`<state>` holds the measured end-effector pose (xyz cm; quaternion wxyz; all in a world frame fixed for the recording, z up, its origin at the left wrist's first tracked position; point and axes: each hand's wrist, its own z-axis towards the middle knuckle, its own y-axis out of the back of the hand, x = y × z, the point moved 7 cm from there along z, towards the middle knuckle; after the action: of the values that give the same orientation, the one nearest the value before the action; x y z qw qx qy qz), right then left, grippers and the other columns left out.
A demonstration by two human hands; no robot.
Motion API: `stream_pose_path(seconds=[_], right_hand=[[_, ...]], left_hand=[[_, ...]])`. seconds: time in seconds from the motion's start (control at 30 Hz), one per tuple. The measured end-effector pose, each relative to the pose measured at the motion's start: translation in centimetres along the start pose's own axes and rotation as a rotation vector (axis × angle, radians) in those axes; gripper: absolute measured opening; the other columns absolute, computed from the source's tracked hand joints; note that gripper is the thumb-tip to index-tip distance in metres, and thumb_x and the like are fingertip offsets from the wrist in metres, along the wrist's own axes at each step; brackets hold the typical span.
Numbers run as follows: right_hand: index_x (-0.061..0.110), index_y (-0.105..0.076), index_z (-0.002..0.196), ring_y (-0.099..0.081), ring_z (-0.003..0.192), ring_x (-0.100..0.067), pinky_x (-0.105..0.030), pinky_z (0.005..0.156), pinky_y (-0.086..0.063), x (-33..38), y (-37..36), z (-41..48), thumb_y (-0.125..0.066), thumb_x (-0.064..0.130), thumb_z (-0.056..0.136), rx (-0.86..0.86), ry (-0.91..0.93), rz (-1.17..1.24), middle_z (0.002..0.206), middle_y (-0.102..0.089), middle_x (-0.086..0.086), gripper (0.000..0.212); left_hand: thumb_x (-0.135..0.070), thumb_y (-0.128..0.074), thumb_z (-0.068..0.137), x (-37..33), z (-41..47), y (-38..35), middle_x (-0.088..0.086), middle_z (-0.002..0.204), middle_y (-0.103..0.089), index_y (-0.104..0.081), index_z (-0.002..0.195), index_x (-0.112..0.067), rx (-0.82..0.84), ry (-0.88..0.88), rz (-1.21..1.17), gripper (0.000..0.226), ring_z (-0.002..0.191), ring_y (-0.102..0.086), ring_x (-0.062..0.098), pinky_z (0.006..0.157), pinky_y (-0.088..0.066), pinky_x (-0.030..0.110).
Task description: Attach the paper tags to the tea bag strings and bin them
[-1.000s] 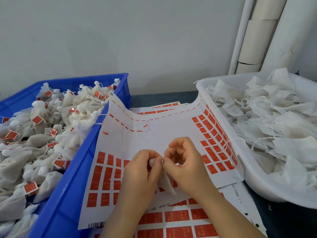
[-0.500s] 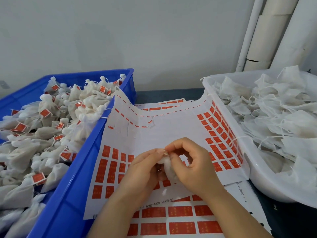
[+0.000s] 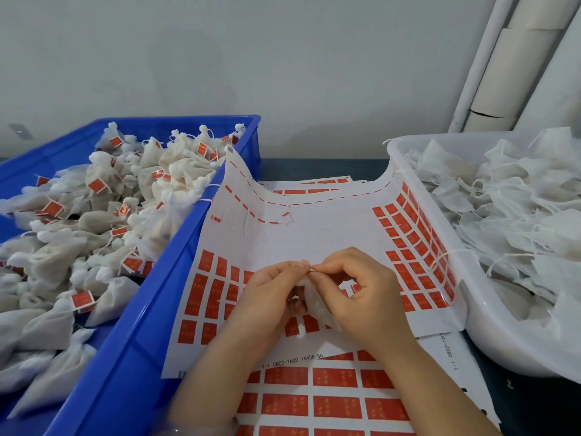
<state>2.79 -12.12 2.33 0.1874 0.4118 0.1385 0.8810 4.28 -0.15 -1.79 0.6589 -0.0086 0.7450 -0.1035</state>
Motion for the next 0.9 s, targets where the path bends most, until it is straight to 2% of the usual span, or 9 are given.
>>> stream_pose_path(seconds=[0.1, 0.17, 0.27, 0.37, 0.47, 0.57, 0.7, 0.83, 0.9], right_hand=[[0.015, -0.063, 0.079, -0.057, 0.072, -0.008, -0.015, 0.064, -0.05, -0.2, -0.1, 0.0, -0.062, 0.019, 0.081, 0.008, -0.021, -0.026, 0.076, -0.061, 0.007, 0.005], [0.017, -0.06, 0.079, -0.057, 0.075, -0.008, -0.012, 0.064, -0.048, -0.2, -0.1, 0.0, -0.059, 0.02, 0.081, 0.009, -0.043, 0.01, 0.075, -0.059, 0.009, 0.004], [0.023, -0.057, 0.08, -0.059, 0.078, -0.003, -0.007, 0.066, -0.047, -0.1, -0.2, -0.1, -0.058, 0.023, 0.08, 0.017, -0.059, 0.061, 0.076, -0.059, 0.017, 0.001], [0.026, -0.057, 0.082, -0.059, 0.08, 0.0, -0.006, 0.067, -0.047, 0.1, 0.0, -0.1, -0.059, 0.02, 0.079, 0.011, -0.05, 0.037, 0.076, -0.057, 0.022, 0.007], [0.021, -0.059, 0.084, -0.058, 0.08, -0.001, -0.005, 0.069, -0.045, 0.4, 0.4, 0.0, -0.06, 0.014, 0.078, -0.022, -0.009, 0.009, 0.077, -0.058, 0.016, 0.009], [0.017, -0.061, 0.087, -0.057, 0.081, -0.003, -0.006, 0.07, -0.045, 0.4, 0.8, 0.1, -0.059, 0.01, 0.078, -0.071, 0.015, -0.03, 0.08, -0.057, 0.012, 0.012], [0.032, -0.055, 0.095, -0.059, 0.086, -0.002, -0.012, 0.074, -0.05, -0.8, 0.9, 0.2, -0.055, 0.01, 0.089, -0.06, -0.141, 0.099, 0.091, -0.06, 0.014, 0.023], [0.037, -0.058, 0.101, -0.06, 0.094, -0.001, -0.019, 0.078, -0.052, -2.2, 0.1, 0.2, -0.057, 0.036, 0.088, 0.099, -0.323, 0.277, 0.102, -0.064, 0.017, 0.013], [0.039, -0.059, 0.101, -0.061, 0.093, 0.0, -0.018, 0.078, -0.053, -2.4, -0.4, 0.0, -0.058, 0.044, 0.081, 0.193, -0.345, 0.269, 0.1, -0.066, 0.017, 0.021]], left_hand=[[-0.031, -0.057, 0.083, 0.1, 0.2, -0.1, 0.016, 0.079, -0.067, -0.071, 0.079, -0.006, 0.026, -0.002, 0.024, 0.029, 0.08, -0.064, 0.028, 0.077, -0.052, 0.041], [-0.03, -0.055, 0.087, 0.3, 0.1, -0.3, 0.007, 0.076, -0.068, -0.072, 0.075, -0.015, 0.055, 0.009, 0.069, 0.025, 0.076, -0.065, 0.021, 0.074, -0.054, 0.034], [-0.027, -0.051, 0.092, 0.6, 0.1, -0.2, 0.01, 0.081, -0.069, -0.073, 0.077, -0.018, 0.059, 0.017, 0.097, 0.028, 0.081, -0.066, 0.024, 0.079, -0.054, 0.039], [-0.025, -0.051, 0.093, 0.4, 0.0, -0.2, 0.006, 0.073, -0.067, -0.072, 0.072, -0.019, 0.035, 0.011, 0.102, 0.03, 0.074, -0.065, 0.021, 0.073, -0.053, 0.035], [-0.023, -0.052, 0.092, 0.3, 0.0, 0.0, 0.004, 0.066, -0.064, -0.07, 0.068, -0.018, 0.0, 0.024, 0.113, 0.031, 0.065, -0.061, 0.017, 0.068, -0.051, 0.034], [-0.025, -0.052, 0.092, 0.4, -0.2, -0.1, 0.003, 0.067, -0.065, -0.07, 0.065, -0.021, 0.003, 0.038, 0.154, 0.032, 0.067, -0.063, 0.017, 0.073, -0.053, 0.036], [-0.025, -0.05, 0.092, 0.4, -0.2, 0.0, 0.005, 0.07, -0.068, -0.069, 0.062, -0.023, -0.013, 0.047, 0.147, 0.036, 0.074, -0.065, 0.023, 0.08, -0.053, 0.041], [-0.026, -0.051, 0.092, 0.5, -0.1, 0.2, 0.012, 0.078, -0.071, -0.072, 0.069, -0.019, -0.023, 0.057, 0.141, 0.033, 0.08, -0.067, 0.03, 0.081, -0.054, 0.04], [-0.027, -0.051, 0.093, 0.5, -0.1, 0.2, 0.014, 0.082, -0.071, -0.072, 0.075, -0.016, -0.022, 0.062, 0.127, 0.03, 0.083, -0.068, 0.031, 0.081, -0.055, 0.04]])
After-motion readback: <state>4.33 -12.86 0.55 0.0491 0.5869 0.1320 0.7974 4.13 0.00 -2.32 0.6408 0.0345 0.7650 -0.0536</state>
